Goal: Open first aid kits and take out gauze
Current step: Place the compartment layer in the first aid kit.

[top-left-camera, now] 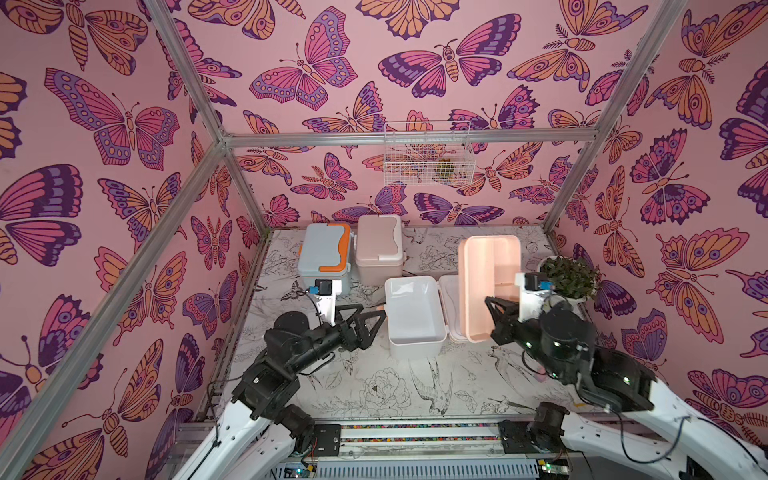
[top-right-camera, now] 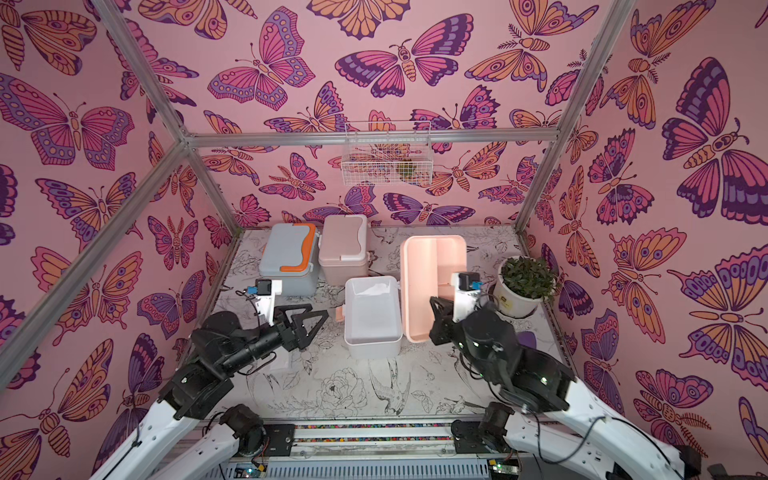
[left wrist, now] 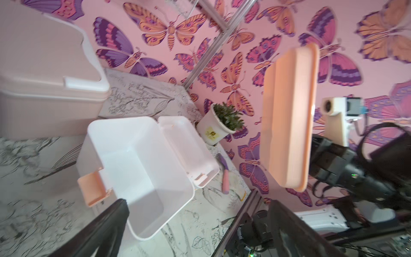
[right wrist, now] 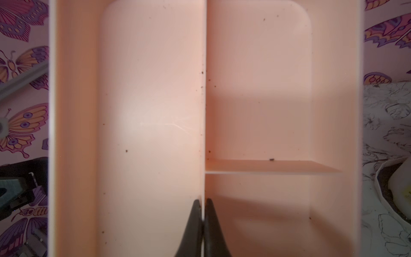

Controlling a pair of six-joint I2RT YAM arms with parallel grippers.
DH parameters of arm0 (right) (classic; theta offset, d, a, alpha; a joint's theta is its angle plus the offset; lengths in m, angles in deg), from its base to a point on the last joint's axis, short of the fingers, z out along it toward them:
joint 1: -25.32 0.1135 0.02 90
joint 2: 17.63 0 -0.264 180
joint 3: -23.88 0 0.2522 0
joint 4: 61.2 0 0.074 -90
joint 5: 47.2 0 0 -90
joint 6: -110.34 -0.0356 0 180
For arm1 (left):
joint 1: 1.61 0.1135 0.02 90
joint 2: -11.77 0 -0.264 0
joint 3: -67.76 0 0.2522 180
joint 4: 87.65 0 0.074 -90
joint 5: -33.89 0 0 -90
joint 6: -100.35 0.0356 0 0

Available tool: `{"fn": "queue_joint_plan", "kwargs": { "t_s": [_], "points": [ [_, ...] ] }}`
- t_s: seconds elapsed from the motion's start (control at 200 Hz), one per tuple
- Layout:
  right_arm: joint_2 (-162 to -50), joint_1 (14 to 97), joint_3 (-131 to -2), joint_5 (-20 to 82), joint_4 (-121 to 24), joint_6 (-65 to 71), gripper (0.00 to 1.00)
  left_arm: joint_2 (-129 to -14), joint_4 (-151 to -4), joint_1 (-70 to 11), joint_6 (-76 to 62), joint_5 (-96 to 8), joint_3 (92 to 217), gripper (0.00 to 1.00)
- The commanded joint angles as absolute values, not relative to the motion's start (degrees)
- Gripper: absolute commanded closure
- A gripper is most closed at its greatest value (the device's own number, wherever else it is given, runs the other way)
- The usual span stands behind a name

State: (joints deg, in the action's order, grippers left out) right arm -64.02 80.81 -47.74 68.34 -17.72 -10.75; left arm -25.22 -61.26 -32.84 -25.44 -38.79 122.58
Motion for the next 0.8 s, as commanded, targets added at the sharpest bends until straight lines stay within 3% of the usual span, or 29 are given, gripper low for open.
{"fn": "queue_joint_plan", "kwargs": {
  "t_s": [0.0,0.14,0.29,0.556,0.796],
  "points": [
    [-76.2,80.5,-53.9,63.2,-15.6,-13.1,1.00,-31.2,-54.2,-32.3,-23.6,-43.6,125.1,0.00],
    [-93.1,80.5,-64.0,60.9,-7.4,-18.7,1.00,-35.6,-52.6,-30.8,-24.5,-45.4,123.6,0.00],
    [-103.7,80.6,-69.8,57.7,-6.2,-24.5,1.00,-33.2,-52.8,-27.5,-26.6,-46.0,119.1,0.00],
    [-115.9,80.6,-78.1,58.5,-1.0,-29.8,1.00,-27.6,-51.8,-25.7,-27.3,-45.0,115.6,0.00],
    [-120.5,80.6,-79.8,59.3,2.5,-32.5,1.00,-27.1,-52.4,-25.5,-27.9,-44.1,114.4,0.00]
  ]
}}
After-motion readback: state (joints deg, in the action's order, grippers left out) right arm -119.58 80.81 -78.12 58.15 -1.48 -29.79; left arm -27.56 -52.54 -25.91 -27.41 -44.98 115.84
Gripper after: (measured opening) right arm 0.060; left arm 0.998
